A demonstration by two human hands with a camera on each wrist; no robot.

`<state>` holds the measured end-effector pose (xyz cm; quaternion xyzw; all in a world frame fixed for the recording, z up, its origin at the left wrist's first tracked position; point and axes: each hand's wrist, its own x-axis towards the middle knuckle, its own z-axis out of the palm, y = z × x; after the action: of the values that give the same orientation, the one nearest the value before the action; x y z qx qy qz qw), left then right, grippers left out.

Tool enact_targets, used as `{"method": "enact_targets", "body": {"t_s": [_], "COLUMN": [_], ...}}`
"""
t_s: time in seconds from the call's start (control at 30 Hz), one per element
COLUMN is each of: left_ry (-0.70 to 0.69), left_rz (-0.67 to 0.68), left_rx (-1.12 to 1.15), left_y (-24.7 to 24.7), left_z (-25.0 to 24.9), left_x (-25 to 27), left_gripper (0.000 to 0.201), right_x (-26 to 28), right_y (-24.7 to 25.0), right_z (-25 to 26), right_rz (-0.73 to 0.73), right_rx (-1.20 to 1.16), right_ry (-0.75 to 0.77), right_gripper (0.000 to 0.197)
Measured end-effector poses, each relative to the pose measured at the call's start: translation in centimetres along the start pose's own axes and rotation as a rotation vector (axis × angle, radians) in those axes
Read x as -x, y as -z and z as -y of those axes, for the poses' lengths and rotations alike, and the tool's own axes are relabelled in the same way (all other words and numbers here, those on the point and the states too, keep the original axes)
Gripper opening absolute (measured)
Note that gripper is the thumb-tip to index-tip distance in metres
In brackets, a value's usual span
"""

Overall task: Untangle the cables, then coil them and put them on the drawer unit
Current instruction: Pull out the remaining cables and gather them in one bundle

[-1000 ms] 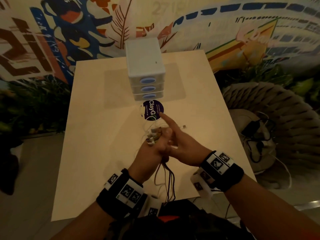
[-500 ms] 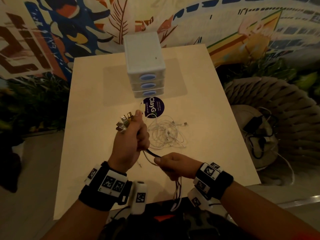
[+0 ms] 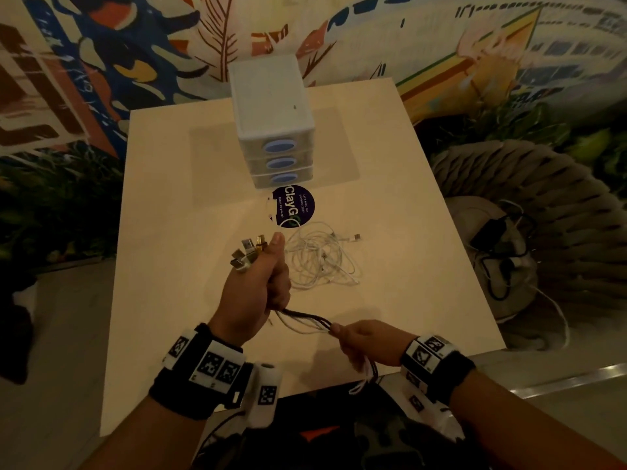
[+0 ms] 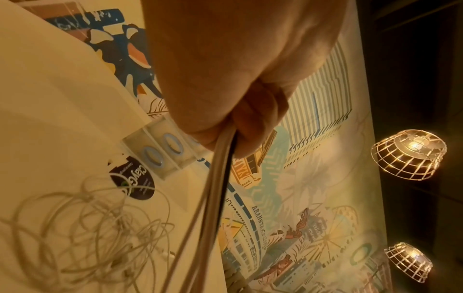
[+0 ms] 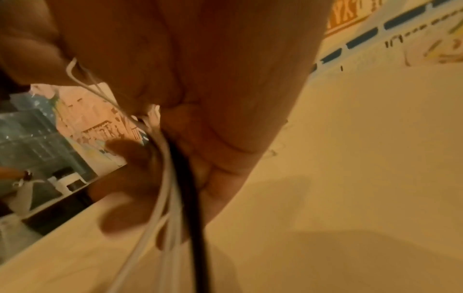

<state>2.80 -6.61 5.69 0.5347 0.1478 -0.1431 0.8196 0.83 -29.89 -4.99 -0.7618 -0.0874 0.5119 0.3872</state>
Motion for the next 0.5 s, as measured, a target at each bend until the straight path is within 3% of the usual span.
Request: {"method": "enact_targets", "body": {"t_s": [0.07,0.13,0.27,0.33,0.4,0.5], "left_ry": [0.03,0.055,0.103,0.122,0.14,0.155], "left_rz": [0.0,0.003,-0.013,-0.037,-0.059,-0.092], "left_rx": [0.007,0.012,-0.008,-0.024,-0.03,-0.04], "left_y": [0.0,0.1,-0.2,-0.2,-0.1,0.1], "left_z": [0.6,1.2,2.1,2.4,2.6,2.7], "left_x": [0.1,0.1,0.3,0.4,0.4,0.2], "left_gripper": [0.048,0.048,0.041,0.042,0.044,0.048], "right_x": [-0.2,-0.5,-2.6,-4.4,-6.4,-9.0], "right_y": [0.9,2.7,8.3,11.3,13.7,15.3], "right_z": [0.2,0.7,1.8,1.9,1.9,2.1], "right_rz": [-0.026,-0.124,-0.543,-0.704,-0.71,-0.598], "right_rx": [0.171,0.146,0.058,0.155,0.266,0.423], "right_ry": [0.028,0.062,0.123,0.102,0.057,-0.044], "right_gripper": [0.072,0.054,0.017,0.015,0.027,0.041]}}
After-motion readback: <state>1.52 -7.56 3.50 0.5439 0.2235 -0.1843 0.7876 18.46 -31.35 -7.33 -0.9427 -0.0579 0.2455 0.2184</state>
